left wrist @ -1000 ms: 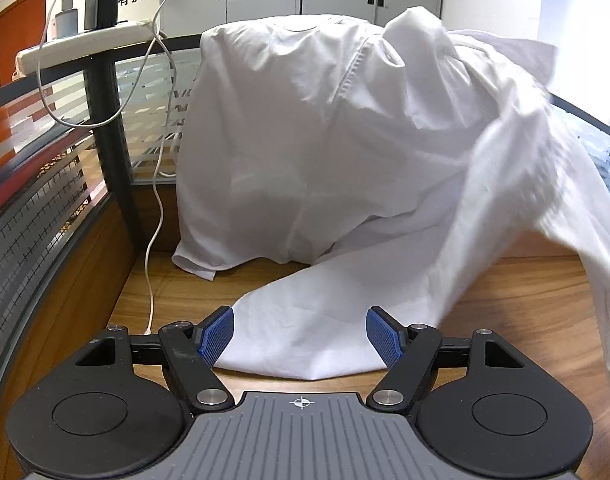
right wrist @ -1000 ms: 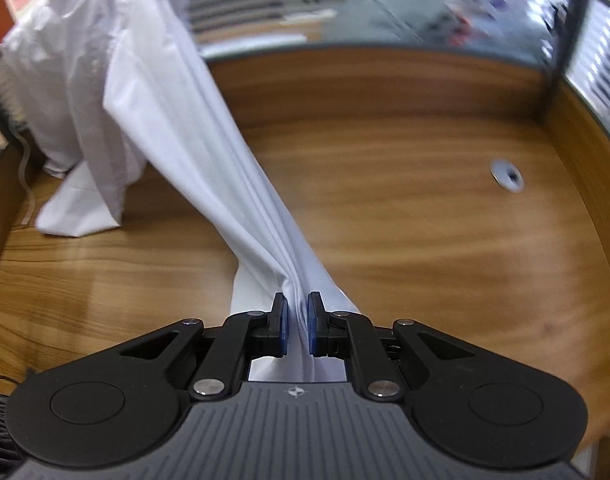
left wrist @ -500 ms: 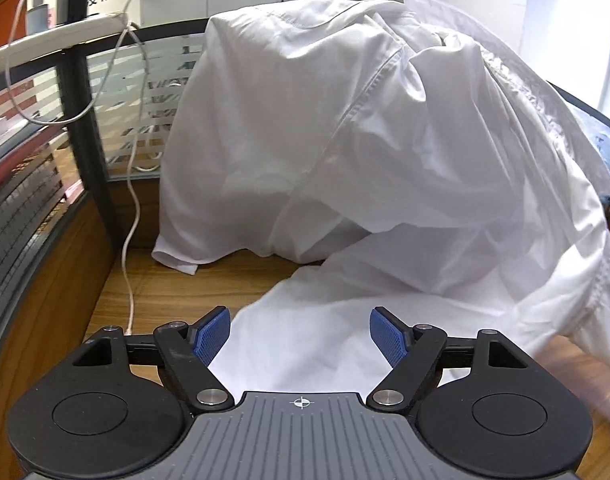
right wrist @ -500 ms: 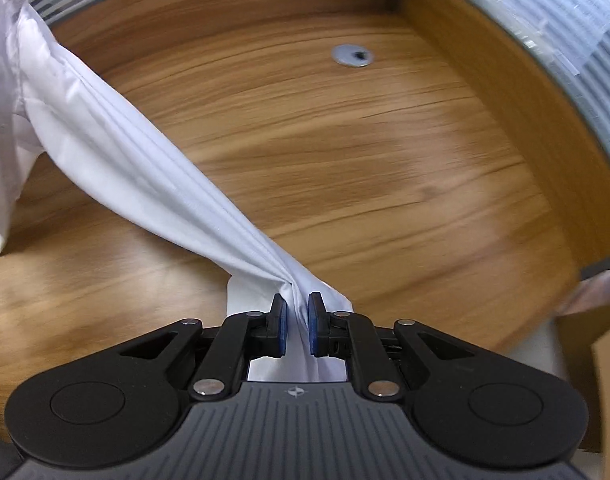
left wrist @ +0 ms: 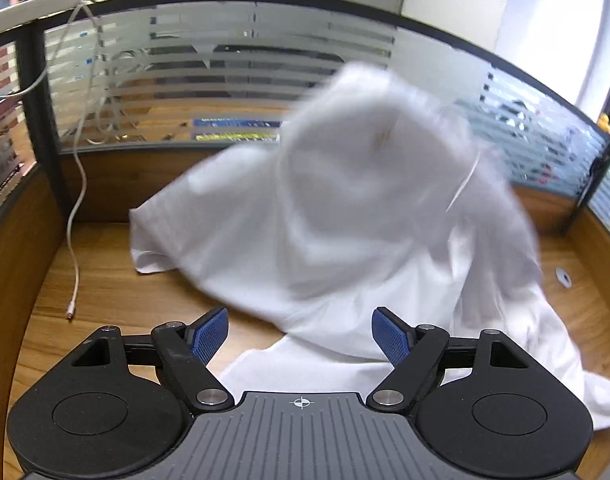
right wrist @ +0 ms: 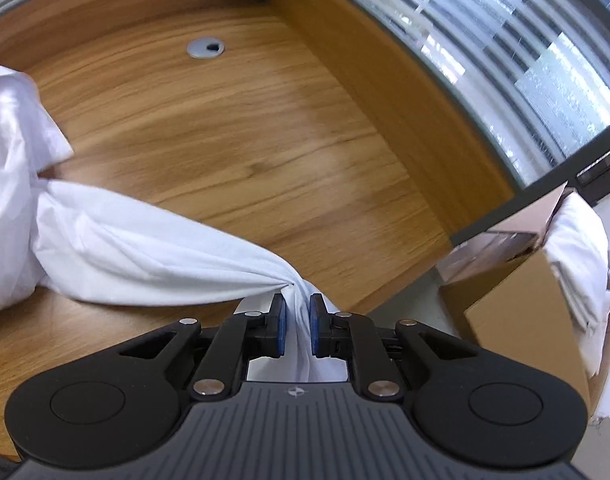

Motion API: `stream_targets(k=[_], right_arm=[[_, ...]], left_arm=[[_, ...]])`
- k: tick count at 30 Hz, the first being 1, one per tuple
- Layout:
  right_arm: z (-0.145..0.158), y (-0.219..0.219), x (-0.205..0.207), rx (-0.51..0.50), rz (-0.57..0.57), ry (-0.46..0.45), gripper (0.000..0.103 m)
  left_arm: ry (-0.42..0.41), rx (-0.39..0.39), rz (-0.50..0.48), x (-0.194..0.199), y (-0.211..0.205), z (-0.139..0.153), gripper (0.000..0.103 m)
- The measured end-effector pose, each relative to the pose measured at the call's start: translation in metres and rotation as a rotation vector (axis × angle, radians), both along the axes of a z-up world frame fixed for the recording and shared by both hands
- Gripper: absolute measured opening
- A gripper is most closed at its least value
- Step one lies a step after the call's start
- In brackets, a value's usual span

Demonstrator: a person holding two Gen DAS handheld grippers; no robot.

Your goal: Fold clothes

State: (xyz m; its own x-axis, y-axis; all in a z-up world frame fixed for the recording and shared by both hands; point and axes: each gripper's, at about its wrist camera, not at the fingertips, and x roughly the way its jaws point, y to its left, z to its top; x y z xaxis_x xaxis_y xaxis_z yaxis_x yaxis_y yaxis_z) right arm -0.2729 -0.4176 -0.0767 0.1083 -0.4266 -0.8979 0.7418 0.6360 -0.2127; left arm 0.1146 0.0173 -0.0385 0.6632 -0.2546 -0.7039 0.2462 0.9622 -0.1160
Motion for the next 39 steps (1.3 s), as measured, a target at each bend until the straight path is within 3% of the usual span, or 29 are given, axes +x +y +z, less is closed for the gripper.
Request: stream_targets(k=[3,5,8,13,18,28,30,31,32,33,34,35,36,37,38,39], right_arm=[[0.002,-0.020,0.019,-0.009,0.010,-0.042,0.029],[0.005,-0.023,0.035,-0.011,0.034,-0.086,0.051],[0.010,-0.012,0.056,0.004,0.092,-0.153,0.067],[0.011,0.024,0.088,0.082,0.161,-0.274,0.079],[-0.008,0.072,0.120,0.189,0.184,-0.371,0.090],[-0.079,0.135,0.178,0.415,-0.029,-0.547,0.098],[-0.092,0.142,0.193,0.466,-0.051,-0.543,0.099],[-0.096,0.144,0.199,0.455,-0.055,-0.517,0.098],[-0.100,0.146,0.206,0.445,-0.058,-0.491,0.096],[-0.103,0.148,0.212,0.435,-0.061,-0.465,0.093],[-0.106,0.150,0.217,0.423,-0.064,-0.443,0.079],[-0.107,0.149,0.219,0.409,-0.065,-0.431,0.059],[-0.108,0.146,0.220,0.405,-0.063,-0.423,0.044],[-0.109,0.143,0.220,0.400,-0.061,-0.416,0.014],[-0.108,0.136,0.218,0.397,-0.060,-0.414,0.006],[-0.108,0.130,0.215,0.394,-0.059,-0.412,0.005]], left_arm=[[0.006,0.039,-0.027,0.000,-0.017,-0.009,0.083],[0.013,0.068,-0.040,0.003,-0.027,-0.017,0.083],[0.002,0.088,-0.118,0.008,-0.043,-0.030,0.087],[-0.018,0.119,-0.253,0.015,-0.070,-0.053,0.089],[-0.052,0.192,-0.379,0.031,-0.090,-0.083,0.088],[-0.060,0.356,-0.533,0.064,-0.110,-0.127,0.088],[-0.062,0.389,-0.563,0.071,-0.114,-0.136,0.076],[-0.070,0.415,-0.565,0.072,-0.116,-0.139,0.062],[-0.079,0.436,-0.563,0.073,-0.117,-0.140,0.041],[-0.082,0.443,-0.557,0.075,-0.117,-0.140,0.030],[-0.070,0.437,-0.550,0.077,-0.117,-0.139,0.013],[-0.044,0.417,-0.543,0.080,-0.116,-0.138,0.004],[-0.021,0.396,-0.530,0.083,-0.114,-0.136,0.003],[0.002,0.375,-0.515,0.085,-0.112,-0.134,0.003],[0.015,0.362,-0.500,0.085,-0.110,-0.132,0.003],[0.027,0.352,-0.484,0.085,-0.108,-0.130,0.003]])
